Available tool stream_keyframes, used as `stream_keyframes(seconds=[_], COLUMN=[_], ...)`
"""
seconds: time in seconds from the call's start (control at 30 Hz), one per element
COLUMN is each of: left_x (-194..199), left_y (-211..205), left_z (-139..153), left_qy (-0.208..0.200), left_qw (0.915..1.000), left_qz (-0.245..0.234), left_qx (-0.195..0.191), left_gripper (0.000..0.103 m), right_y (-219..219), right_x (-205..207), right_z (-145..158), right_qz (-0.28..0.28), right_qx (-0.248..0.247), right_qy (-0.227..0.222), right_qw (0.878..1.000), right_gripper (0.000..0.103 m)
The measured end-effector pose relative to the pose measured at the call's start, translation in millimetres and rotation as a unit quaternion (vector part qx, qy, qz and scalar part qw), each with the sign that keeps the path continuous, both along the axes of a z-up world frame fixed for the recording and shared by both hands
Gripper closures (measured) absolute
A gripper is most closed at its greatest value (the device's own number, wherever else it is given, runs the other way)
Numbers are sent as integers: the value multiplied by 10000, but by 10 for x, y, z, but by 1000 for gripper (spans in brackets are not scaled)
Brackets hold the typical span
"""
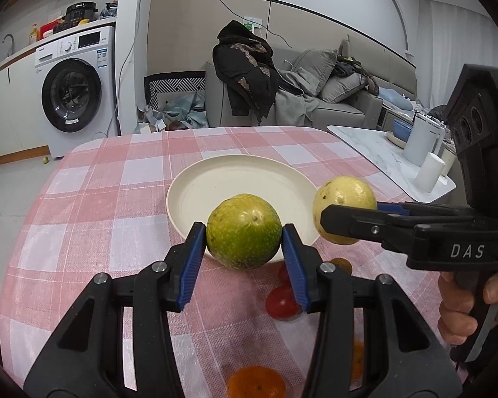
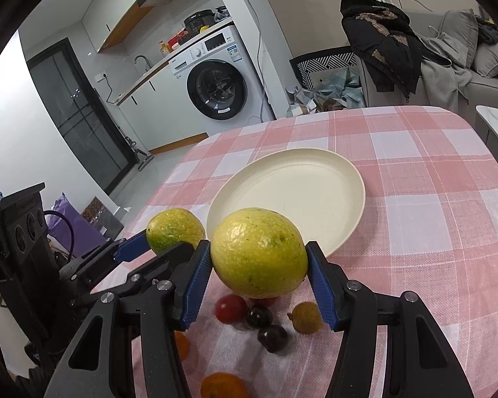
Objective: Organize fruits
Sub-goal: 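Carry both fruits onto the cream plate and open both tools to release them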
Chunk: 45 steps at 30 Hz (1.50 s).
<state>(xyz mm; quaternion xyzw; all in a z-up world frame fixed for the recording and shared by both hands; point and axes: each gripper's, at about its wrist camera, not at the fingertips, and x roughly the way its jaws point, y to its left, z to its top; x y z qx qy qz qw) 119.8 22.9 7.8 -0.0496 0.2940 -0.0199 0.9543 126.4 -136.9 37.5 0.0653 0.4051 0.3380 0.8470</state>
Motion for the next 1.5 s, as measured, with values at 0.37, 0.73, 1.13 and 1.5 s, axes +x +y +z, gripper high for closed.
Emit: stream_keyframes(seconds=[0.37,0.73,1.13,1.5], left_x=[295,453,442,170], left_y=[34,135,143,240], left_z=[-189,-339,-362,-260], left_qy=[83,289,356,200], left_qw=[9999,9995,9992,9989], left_qz=[2,131,188,399], left_qx=[60,-2,27,128], left_gripper=[59,59,52,11], right_y=[59,111,102,-125], right_x=[296,367,332,202], right_z=[-259,-364,-361,-268], right_qz=[-248,-249,-232,-350], right_qx=[-142,-190,-177,-343], right_qy=[235,199,90,-401], right_qw=[9993,9993,9995,9980], right_gripper=[45,45,44,1])
